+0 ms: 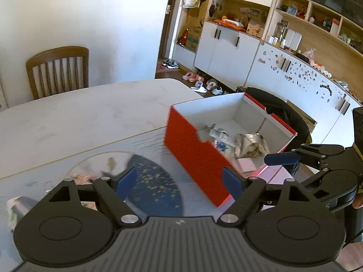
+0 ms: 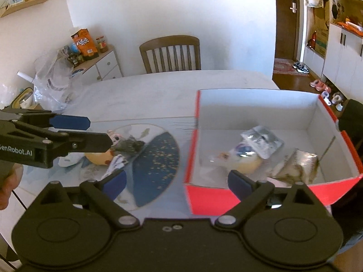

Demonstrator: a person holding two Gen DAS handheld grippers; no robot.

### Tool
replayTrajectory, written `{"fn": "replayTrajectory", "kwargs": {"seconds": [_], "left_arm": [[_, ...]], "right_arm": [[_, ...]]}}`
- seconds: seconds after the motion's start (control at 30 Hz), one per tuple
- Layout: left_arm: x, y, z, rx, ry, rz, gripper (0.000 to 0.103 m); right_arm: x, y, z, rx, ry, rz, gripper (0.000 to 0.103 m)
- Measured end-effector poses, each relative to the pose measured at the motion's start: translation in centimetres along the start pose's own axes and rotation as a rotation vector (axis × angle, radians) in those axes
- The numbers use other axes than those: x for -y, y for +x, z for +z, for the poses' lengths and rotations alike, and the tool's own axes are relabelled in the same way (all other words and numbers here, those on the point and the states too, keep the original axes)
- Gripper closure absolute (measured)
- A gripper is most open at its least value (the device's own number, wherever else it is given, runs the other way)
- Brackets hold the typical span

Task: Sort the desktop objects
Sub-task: 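Move left tool to white plastic bag while right tool approaches white USB cable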

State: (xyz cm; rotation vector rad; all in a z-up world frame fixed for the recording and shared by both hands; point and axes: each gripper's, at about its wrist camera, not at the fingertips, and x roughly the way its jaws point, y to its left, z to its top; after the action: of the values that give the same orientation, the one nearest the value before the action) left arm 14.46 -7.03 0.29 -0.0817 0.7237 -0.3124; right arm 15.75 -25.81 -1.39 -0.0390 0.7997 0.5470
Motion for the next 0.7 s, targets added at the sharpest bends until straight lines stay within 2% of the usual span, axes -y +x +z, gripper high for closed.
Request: {"fn": "replayTrajectory", "kwargs": {"seconds": [0.43, 0.5, 0.53, 0.7], "left_arm": [[-7.7, -3.4, -4.2, 0.006, -0.023, 0.031, 0.017], [-8.6, -3.7, -4.8, 0.004, -0.024, 0.036, 0.01], [-9.1, -3.8, -5.2, 0.003, -0.023, 0.04, 0.002], [-11.2, -4.0, -6.6, 0.001, -0.014, 0.059, 0.0]], "right_arm": [[-7.1, 3.4, -1.0, -0.02, -0.029, -0.014, 0.003], [-8.1, 4.0, -1.2, -0.026, -0.038, -0.023, 0.003], [-8.6, 4.2, -1.2, -0.026, -0.04, -0.025, 0.003], [-10.5, 5.9, -1.7, -0.035, -0.037, -0.046, 0.003]]}}
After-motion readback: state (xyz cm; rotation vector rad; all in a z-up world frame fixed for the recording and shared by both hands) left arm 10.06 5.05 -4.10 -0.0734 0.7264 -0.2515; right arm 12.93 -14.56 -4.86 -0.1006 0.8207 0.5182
